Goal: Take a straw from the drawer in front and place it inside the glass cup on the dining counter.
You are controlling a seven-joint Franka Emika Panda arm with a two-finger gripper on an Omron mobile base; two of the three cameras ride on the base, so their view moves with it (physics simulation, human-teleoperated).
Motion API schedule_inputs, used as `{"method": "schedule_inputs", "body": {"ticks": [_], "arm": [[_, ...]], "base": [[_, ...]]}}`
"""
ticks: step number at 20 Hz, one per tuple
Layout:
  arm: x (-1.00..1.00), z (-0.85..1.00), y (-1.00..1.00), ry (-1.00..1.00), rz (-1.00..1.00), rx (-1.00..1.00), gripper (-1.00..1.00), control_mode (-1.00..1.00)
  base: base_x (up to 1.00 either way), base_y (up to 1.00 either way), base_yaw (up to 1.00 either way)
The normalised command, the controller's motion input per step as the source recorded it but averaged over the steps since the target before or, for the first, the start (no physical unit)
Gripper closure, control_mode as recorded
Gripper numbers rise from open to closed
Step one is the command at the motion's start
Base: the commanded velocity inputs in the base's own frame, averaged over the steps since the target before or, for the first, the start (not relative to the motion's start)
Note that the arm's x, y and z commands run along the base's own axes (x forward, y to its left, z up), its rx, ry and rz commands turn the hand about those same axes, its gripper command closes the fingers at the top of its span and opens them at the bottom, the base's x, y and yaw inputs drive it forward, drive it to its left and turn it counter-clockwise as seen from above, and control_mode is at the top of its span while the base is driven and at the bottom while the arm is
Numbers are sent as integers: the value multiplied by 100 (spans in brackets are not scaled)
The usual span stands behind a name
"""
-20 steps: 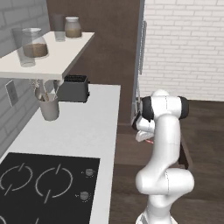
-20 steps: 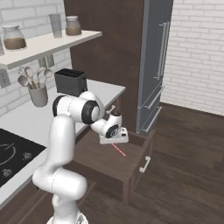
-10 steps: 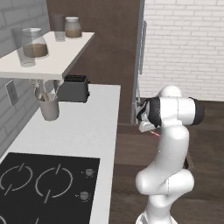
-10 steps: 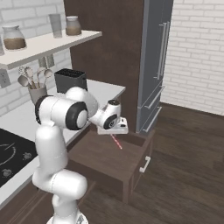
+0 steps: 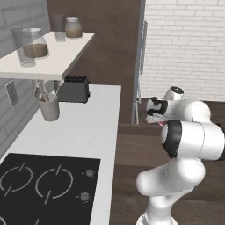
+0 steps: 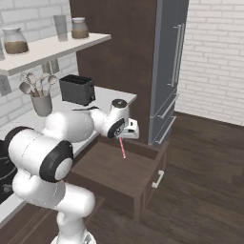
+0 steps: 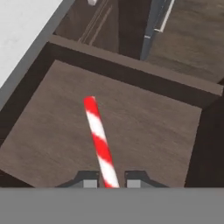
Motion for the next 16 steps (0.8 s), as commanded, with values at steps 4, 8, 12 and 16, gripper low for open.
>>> {"method": "schedule_inputs", "body": {"ticks": [4,8,12,16], "arm": [[-66,100,0,-23,-21,1,100,-100],[-75,100,0,-28,-22,0,100,-100],[-78,100,0,-30,-22,0,100,-100],[-62,99,0,-17,-18,0,100,-100]], "base": [[0,0,0],[0,0,0],[0,0,0],[0,0,0]]}}
